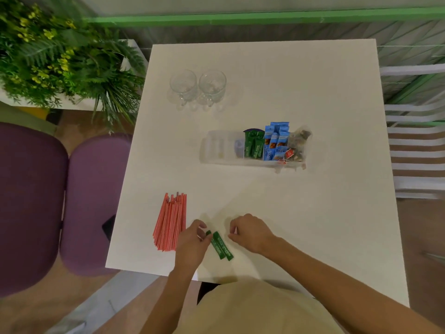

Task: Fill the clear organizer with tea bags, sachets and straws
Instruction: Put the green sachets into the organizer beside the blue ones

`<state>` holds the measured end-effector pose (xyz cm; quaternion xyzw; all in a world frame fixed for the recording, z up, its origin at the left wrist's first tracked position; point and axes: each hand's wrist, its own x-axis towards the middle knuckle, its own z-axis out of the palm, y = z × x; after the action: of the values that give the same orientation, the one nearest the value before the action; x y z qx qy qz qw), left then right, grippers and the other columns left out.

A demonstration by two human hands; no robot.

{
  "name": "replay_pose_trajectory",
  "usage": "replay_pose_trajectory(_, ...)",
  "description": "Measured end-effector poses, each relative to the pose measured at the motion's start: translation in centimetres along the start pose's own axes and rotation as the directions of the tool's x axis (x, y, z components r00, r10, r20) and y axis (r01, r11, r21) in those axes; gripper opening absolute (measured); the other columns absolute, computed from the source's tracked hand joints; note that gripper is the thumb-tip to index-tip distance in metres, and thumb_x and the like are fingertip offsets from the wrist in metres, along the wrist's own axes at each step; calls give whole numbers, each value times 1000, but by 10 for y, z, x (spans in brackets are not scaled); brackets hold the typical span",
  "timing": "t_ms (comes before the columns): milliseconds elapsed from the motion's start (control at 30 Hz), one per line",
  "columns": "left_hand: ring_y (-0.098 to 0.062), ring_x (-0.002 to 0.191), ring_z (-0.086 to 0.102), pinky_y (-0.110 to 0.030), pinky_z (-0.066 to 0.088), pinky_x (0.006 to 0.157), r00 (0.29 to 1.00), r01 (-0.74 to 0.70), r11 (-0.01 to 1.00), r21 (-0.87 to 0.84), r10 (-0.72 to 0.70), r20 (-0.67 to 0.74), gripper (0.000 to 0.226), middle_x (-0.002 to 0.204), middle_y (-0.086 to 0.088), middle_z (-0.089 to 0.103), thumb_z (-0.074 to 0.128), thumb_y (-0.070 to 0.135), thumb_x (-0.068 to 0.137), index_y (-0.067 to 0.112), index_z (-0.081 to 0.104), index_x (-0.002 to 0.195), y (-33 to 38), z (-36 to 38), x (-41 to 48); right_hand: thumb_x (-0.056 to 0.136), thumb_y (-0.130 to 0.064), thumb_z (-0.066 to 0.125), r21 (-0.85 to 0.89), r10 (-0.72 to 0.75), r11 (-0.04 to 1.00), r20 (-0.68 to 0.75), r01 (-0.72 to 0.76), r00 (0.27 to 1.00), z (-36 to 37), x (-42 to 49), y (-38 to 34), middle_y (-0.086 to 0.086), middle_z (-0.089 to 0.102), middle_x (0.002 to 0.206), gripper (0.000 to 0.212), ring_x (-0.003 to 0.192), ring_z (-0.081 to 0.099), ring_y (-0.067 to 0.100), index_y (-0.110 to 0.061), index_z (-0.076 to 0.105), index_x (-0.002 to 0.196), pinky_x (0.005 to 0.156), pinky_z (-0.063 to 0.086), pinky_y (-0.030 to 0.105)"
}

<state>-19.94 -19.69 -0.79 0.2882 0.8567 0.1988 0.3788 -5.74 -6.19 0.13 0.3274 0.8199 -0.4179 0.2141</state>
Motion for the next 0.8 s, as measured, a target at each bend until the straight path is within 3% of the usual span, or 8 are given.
replay_pose_trajectory(67, -14, 65, 62, -32, 53, 60, 1000, 4, 1000, 16, -4, 15, 25, 71, 1, 63, 76, 18, 81, 22, 57, 97, -3, 2, -2, 91, -40, 56, -35, 15, 999, -7, -16, 1000, 10, 3, -7, 5, 63, 107, 30, 98, 61, 25, -18, 61, 111, 82, 49, 35)
replay_pose_trajectory(167, -13, 64, 65, -36, 56, 61, 1000, 6, 1000, 25, -7, 17, 26, 69, 1, 64, 76, 18, 81, 21, 56, 97, -6, 6, -6, 90, -39, 56, -138, 0, 990, -40, -5, 999, 22, 7, -22, 9, 63, 102, 33, 90, 62, 30, -14, 54, 110, 71, 45, 35)
replay_pose_trajectory(267, -16, 63, 67, -40, 58, 63, 999, 26, 1000, -1, -26, 19, 23, 70, -1, 65, 76, 12, 80, 20, 58, 93, -7, 9, -8, 91, -29, 52, -209, -51, 977, -81, 33, 995, 31, 8, -34, 10, 65, 97, 23, 83, 63, 30, -11, 51, 105, 62, 38, 33)
replay_pose_trajectory(367, -17, 65, 66, -40, 58, 65, 999, 47, 999, -18, -47, 18, 20, 71, -1, 66, 76, 9, 79, 19, 60, 86, -6, 11, -7, 93, -21, 48, -207, -51, 978, -103, 29, 993, 34, 9, -35, 10, 65, 95, 14, 82, 62, 31, -10, 53, 99, 61, 36, 33)
replay_pose_trajectory(467, -11, 67, 61, -30, 53, 61, 999, 40, 999, 21, -40, 19, 21, 71, 2, 63, 77, 12, 78, 19, 58, 81, -5, 9, -8, 89, -15, 49, -124, -3, 992, -96, -9, 995, 36, 10, -28, 8, 66, 97, 15, 85, 63, 30, -12, 61, 98, 67, 45, 33)
replay_pose_trajectory(567, -13, 68, 61, -31, 54, 61, 1000, 22, 999, 29, -23, 16, 24, 70, 2, 62, 77, 12, 78, 20, 54, 75, -8, 8, -8, 87, -20, 59, 43, 53, 998, -90, -49, 995, 31, 9, -18, 4, 67, 96, 14, 86, 64, 24, -15, 67, 97, 75, 52, 33)
replay_pose_trajectory(700, -15, 68, 60, -20, 47, 58, 1000, -6, 998, 55, 5, 16, 21, 71, 1, 61, 75, 10, 80, 19, 57, 77, -7, 7, -4, 81, -14, 70, 317, 99, 947, -139, -50, 985, 2, 4, -4, 1, 65, 77, 5, 72, 66, 20, -10, 71, 84, 70, 55, 31)
replay_pose_trajectory(800, -9, 65, 57, -10, 40, 56, 1000, -20, 998, 63, 18, 21, 21, 69, 2, 61, 76, 8, 79, 20, 59, 78, -6, 8, -1, 78, -6, 74, 389, 109, 921, -204, -22, 973, -32, 0, 5, 9, 70, 74, 3, 62, 65, 17, -4, 73, 80, 63, 57, 26)
